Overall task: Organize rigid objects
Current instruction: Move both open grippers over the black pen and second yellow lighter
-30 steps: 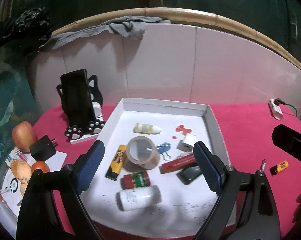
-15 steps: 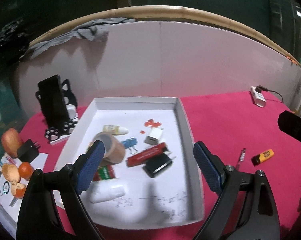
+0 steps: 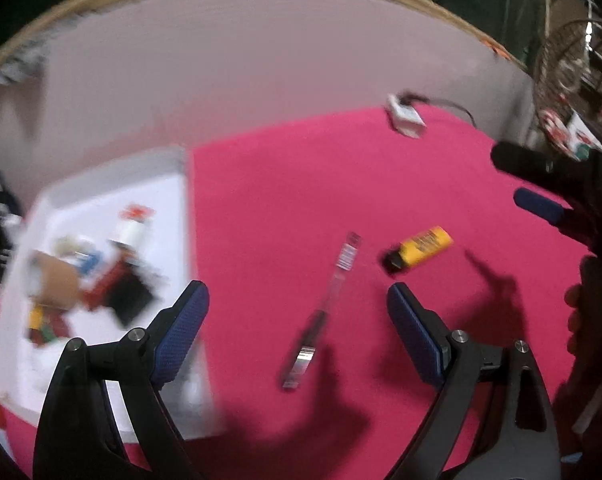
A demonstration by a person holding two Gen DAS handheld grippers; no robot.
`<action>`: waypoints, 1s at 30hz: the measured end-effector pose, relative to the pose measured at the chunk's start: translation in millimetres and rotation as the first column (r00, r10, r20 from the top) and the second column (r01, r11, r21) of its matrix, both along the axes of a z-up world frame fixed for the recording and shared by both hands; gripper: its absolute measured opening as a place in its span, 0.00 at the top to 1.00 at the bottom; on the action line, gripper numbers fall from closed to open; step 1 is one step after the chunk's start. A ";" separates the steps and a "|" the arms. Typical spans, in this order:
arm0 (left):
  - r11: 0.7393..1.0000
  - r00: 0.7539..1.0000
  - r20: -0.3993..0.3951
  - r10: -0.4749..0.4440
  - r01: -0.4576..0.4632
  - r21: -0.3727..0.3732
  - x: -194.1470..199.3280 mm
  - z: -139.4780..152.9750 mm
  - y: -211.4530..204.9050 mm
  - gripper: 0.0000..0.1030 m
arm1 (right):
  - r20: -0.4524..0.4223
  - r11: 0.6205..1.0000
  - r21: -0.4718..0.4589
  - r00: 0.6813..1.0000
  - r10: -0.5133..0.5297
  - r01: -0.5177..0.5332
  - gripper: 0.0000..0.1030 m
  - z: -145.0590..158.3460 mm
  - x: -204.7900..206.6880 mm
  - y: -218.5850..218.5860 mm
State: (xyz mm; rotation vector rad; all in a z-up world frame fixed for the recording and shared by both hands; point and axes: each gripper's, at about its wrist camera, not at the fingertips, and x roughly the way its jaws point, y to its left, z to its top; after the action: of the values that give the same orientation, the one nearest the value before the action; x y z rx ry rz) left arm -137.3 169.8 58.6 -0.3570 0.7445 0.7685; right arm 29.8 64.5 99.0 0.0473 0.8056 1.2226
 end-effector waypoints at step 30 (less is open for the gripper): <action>0.992 0.991 -0.084 -0.106 0.100 -0.071 33.9 -52.4 -2.0 0.31 | 0.329 0.666 -0.442 0.582 0.744 -0.601 0.00 -41.6 -39.8 66.0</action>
State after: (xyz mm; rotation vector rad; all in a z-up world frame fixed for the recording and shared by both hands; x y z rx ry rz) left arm -103.4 167.8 6.2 -0.3446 0.8660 0.6662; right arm -10.0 130.5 57.3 -0.8758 0.5366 1.7335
